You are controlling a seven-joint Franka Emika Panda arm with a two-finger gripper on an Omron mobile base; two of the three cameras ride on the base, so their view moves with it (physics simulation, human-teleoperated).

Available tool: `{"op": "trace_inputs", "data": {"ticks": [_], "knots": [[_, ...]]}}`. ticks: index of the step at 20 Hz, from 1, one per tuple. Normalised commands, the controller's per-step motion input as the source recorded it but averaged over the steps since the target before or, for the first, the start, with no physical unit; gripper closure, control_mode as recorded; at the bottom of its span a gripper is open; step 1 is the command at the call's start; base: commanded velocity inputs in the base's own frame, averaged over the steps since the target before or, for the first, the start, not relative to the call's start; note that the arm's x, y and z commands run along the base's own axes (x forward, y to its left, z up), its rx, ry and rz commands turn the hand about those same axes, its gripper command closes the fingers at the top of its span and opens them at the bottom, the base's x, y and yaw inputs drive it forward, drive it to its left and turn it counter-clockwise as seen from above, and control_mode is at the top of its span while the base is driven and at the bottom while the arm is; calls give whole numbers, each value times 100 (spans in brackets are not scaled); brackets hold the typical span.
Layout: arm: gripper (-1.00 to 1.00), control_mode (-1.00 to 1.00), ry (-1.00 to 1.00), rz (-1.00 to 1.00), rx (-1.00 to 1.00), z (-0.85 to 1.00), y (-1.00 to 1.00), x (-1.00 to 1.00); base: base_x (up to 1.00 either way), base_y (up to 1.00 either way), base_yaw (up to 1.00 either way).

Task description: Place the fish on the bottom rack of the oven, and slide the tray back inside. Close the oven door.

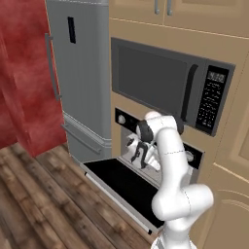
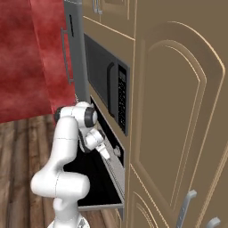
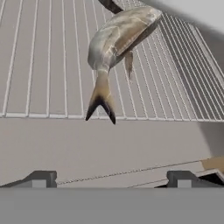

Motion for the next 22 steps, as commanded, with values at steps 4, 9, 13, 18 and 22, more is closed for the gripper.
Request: {"op": "trace_inputs", "data": {"ticks": [4,9,13,18,22], "knots": [[-100,-100,-48,0,-25,76,85,-100,0,0,0],[-100,-100,-52,0,-21,100,80,-100,0,0,0],[-100,-100,-46,0,-14,100,72,-98,0,0,0],[-100,-100,-26,0,-11,59,97,-98,0,0,0],[-100,-100,-17,-4,-6,28,97,-100,0,0,0]]}}
